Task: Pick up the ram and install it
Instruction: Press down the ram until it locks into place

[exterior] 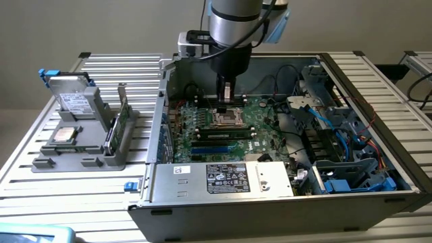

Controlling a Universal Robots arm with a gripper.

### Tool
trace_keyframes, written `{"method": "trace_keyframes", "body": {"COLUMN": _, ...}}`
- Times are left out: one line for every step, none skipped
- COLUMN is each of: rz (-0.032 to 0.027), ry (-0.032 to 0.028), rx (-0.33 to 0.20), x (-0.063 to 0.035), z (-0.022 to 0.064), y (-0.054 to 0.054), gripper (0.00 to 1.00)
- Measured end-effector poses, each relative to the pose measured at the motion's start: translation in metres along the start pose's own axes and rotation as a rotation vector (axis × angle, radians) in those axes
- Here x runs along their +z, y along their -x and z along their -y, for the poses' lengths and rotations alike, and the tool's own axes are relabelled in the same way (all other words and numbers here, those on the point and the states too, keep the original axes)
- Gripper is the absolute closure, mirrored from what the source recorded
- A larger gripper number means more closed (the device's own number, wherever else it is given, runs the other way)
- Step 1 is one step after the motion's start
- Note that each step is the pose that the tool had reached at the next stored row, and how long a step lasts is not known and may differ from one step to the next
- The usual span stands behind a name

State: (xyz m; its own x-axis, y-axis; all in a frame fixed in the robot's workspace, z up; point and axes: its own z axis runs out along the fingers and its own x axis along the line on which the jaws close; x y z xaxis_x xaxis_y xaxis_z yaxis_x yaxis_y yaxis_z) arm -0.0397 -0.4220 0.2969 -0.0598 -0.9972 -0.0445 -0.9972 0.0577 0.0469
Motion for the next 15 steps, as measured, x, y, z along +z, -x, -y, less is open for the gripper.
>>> {"method": "trace_keyframes", "body": {"rz": 0.0006, "ry": -0.0041, "rx": -0.009, "x": 0.0000, "z": 0.0000, "y": -0.0003, "gripper": 0.89}}
{"method": "trace_keyframes", "body": {"rz": 0.0012, "ry": -0.0075, "rx": -0.018, "x": 0.0000, "z": 0.0001, "y": -0.0005, "gripper": 0.89}}
{"method": "trace_keyframes", "body": {"rz": 0.0011, "ry": -0.0141, "rx": -0.028, "x": 0.0000, "z": 0.0000, "y": -0.0005, "gripper": 0.89}}
{"method": "trace_keyframes", "body": {"rz": 0.0015, "ry": -0.0228, "rx": -0.032, "x": 0.0001, "z": 0.0001, "y": -0.0005, "gripper": 0.89}}
{"method": "trace_keyframes", "body": {"rz": 0.0017, "ry": -0.0272, "rx": -0.032, "x": 0.0002, "z": 0.0001, "y": -0.0005, "gripper": 0.89}}
{"method": "trace_keyframes", "body": {"rz": 0.0018, "ry": -0.0276, "rx": -0.032, "x": 0.0002, "z": 0.0001, "y": -0.0005, "gripper": 0.89}}
{"method": "trace_keyframes", "body": {"rz": 0.0015, "ry": -0.0276, "rx": -0.032, "x": 0.0005, "z": 0.0001, "y": -0.0005, "gripper": 0.89}}
{"method": "trace_keyframes", "body": {"rz": 0.0016, "ry": -0.0276, "rx": -0.032, "x": 0.0008, "z": 0.0001, "y": -0.0005, "gripper": 0.89}}
{"method": "trace_keyframes", "body": {"rz": 0.0015, "ry": -0.0276, "rx": -0.032, "x": 0.0008, "z": 0.0001, "y": -0.0005, "gripper": 0.89}}
{"method": "trace_keyframes", "body": {"rz": 0.0016, "ry": -0.0276, "rx": -0.032, "x": 0.0009, "z": 0.0001, "y": -0.0005, "gripper": 0.89}}
{"method": "trace_keyframes", "body": {"rz": 0.0016, "ry": -0.0276, "rx": -0.032, "x": 0.0009, "z": 0.0001, "y": -0.0005, "gripper": 0.89}}
{"method": "trace_keyframes", "body": {"rz": 0.0016, "ry": -0.0276, "rx": -0.032, "x": 0.0009, "z": 0.0001, "y": -0.0005, "gripper": 0.89}}
{"method": "trace_keyframes", "body": {"rz": 0.0015, "ry": -0.0276, "rx": -0.032, "x": 0.0010, "z": 0.0001, "y": -0.0005, "gripper": 0.89}}
{"method": "trace_keyframes", "body": {"rz": 0.0016, "ry": -0.0277, "rx": -0.032, "x": 0.0010, "z": 0.0001, "y": -0.0005, "gripper": 0.89}}
{"method": "trace_keyframes", "body": {"rz": 0.0015, "ry": -0.0276, "rx": -0.032, "x": 0.0011, "z": 0.0001, "y": -0.0005, "gripper": 0.89}}
